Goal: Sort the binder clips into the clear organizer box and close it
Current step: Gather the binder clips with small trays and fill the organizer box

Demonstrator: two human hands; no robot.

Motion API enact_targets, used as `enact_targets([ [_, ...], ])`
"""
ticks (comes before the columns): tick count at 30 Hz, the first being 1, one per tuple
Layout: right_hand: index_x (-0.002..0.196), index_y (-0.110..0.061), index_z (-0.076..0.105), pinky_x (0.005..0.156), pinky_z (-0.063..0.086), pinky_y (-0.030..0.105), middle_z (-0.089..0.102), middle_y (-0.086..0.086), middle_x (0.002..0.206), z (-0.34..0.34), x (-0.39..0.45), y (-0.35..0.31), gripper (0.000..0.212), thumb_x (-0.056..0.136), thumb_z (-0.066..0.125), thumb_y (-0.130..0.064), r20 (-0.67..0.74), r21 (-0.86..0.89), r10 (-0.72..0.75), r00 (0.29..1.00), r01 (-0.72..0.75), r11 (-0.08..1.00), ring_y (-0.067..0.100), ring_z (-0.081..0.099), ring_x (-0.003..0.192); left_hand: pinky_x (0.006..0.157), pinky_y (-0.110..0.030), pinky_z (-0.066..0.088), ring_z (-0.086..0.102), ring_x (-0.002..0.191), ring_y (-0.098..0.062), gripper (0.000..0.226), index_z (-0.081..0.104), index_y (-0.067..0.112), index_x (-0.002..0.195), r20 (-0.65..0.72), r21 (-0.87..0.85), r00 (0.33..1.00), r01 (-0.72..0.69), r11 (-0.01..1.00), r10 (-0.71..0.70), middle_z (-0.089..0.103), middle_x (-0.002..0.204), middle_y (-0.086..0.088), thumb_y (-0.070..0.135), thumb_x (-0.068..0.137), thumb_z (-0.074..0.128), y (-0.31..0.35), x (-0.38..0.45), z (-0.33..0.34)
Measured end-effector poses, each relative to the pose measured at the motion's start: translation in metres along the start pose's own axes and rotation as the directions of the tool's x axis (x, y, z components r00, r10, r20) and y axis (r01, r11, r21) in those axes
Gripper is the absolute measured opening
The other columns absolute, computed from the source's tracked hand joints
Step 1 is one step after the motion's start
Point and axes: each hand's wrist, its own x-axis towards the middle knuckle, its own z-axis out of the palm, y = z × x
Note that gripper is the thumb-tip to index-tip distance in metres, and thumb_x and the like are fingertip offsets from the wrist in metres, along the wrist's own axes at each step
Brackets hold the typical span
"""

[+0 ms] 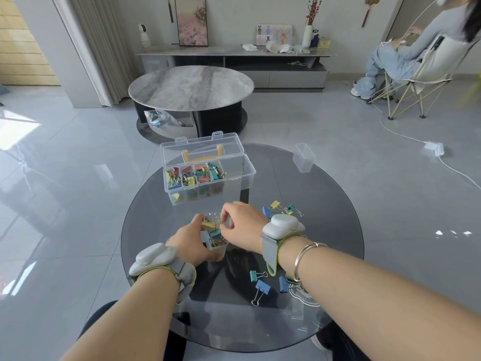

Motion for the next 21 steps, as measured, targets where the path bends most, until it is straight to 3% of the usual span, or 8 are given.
enact_targets([
  [5, 0.122, -0.023, 0.057, 0.075, 0.044, 0.033, 0.049, 0.002, 0.106, 0.006, 0.001, 0.004, 0.031, 0.091, 0.058, -0.026, 0.011, -0.066, -0.095, 0.995, 0.095, 0.993, 0.022, 0.051, 0.098, 0.077, -0.038, 0.053, 0.062, 0.084, -0.019, 0.078, 0.036, 0.034, 0.113, -0.001, -0.023, 0.999, -0.032, 0.999, 0.032, 0.060, 0.113, 0.011, 0.047, 0.053, 0.083, 0.000, 0.000, -0.001],
  [11, 0.111, -0.021, 0.065, 0.066, 0.034, 0.029, 0.046, 0.000, 0.094, 0.022, 0.002, 0.000, 0.032, 0.088, 0.059, -0.042, -0.144, -0.166, -0.154, 0.978, 0.130, 0.978, 0.023, 0.050, 0.094, 0.079, -0.041, 0.054, 0.063, 0.085, -0.019, 0.079, 0.036, 0.033, 0.116, 0.015, -0.016, 0.999, -0.032, 0.999, 0.033, 0.062, 0.108, 0.008, 0.045, 0.054, 0.083, 0.002, 0.000, -0.001],
  [14, 0.110, -0.021, 0.062, 0.067, 0.035, 0.027, 0.051, 0.002, 0.099, 0.024, 0.004, -0.004, 0.028, 0.088, 0.061, -0.038, -0.215, -0.109, -0.145, 0.966, 0.124, 0.986, 0.022, 0.051, 0.093, 0.079, -0.041, 0.053, 0.064, 0.086, -0.019, 0.077, 0.036, 0.034, 0.114, 0.019, -0.013, 0.999, -0.040, 0.999, 0.041, 0.061, 0.112, 0.011, 0.045, 0.054, 0.083, 0.002, -0.001, -0.002],
  [19, 0.089, -0.018, 0.070, 0.070, 0.036, 0.029, 0.053, 0.003, 0.096, 0.025, 0.004, -0.004, 0.011, 0.088, 0.061, -0.023, -0.220, -0.101, -0.107, 0.970, 0.087, 0.991, 0.025, 0.051, 0.096, 0.083, -0.043, 0.052, 0.065, 0.090, -0.019, 0.079, 0.036, 0.034, 0.115, 0.030, -0.006, 0.999, -0.031, 0.999, 0.032, 0.058, 0.122, 0.014, 0.047, 0.053, 0.083, 0.002, -0.002, -0.004],
  [21, 0.092, -0.019, 0.067, 0.074, 0.039, 0.031, 0.053, 0.001, 0.099, 0.026, 0.004, -0.006, 0.010, 0.085, 0.061, -0.023, -0.220, -0.052, -0.065, 0.973, 0.054, 0.997, 0.024, 0.050, 0.098, 0.083, -0.043, 0.051, 0.064, 0.091, -0.020, 0.077, 0.036, 0.035, 0.113, 0.028, 0.005, 0.999, -0.035, 0.999, 0.035, 0.059, 0.121, 0.015, 0.049, 0.053, 0.083, 0.002, -0.002, -0.004],
])
